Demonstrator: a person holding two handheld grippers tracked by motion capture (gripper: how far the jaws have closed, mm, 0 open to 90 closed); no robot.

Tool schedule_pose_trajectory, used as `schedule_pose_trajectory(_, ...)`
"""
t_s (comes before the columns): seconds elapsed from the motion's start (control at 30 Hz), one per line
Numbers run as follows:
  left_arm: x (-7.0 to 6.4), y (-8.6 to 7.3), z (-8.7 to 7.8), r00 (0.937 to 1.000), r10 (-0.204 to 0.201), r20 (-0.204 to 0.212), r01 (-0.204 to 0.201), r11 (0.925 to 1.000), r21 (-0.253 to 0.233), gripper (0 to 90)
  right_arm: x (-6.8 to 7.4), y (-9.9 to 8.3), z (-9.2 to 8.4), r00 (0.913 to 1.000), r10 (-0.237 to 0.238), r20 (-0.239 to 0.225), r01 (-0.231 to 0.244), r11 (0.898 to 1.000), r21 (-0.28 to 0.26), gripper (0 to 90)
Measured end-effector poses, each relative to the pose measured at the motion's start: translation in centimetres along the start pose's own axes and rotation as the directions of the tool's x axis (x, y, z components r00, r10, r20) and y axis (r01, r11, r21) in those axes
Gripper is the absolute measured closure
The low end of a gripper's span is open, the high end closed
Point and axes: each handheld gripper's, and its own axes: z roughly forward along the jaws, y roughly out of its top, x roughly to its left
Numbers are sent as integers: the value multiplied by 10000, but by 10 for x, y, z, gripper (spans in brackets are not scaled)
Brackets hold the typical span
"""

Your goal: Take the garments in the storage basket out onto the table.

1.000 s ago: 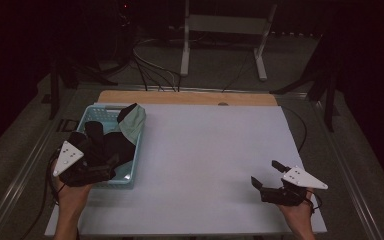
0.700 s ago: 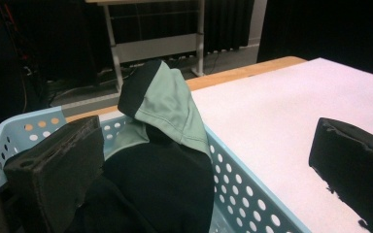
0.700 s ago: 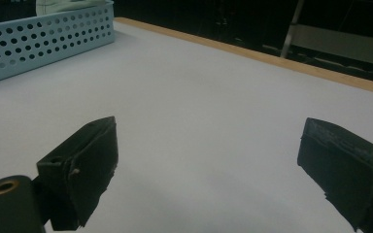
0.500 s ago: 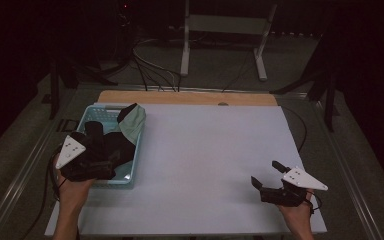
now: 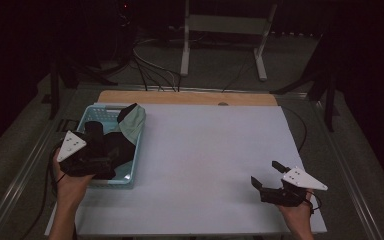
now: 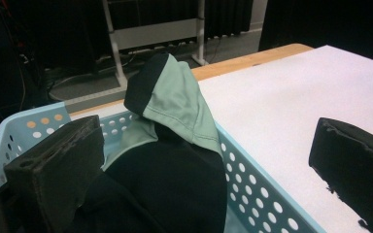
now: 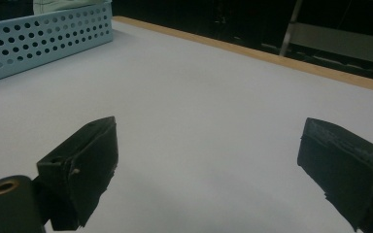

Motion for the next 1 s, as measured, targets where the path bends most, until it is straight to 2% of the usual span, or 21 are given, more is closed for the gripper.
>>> schedule_pose_trajectory(0.53,5,6,9,9999,122,87,-125,9993,357,2,0,0,0,10000,29,8,-29,10000,35,75)
schedule_pose_trajectory(1.0,19,10,14,9996,-271,39,270,9992,296,3,1,0,1,10000,25,-12,-25,9999,106,75)
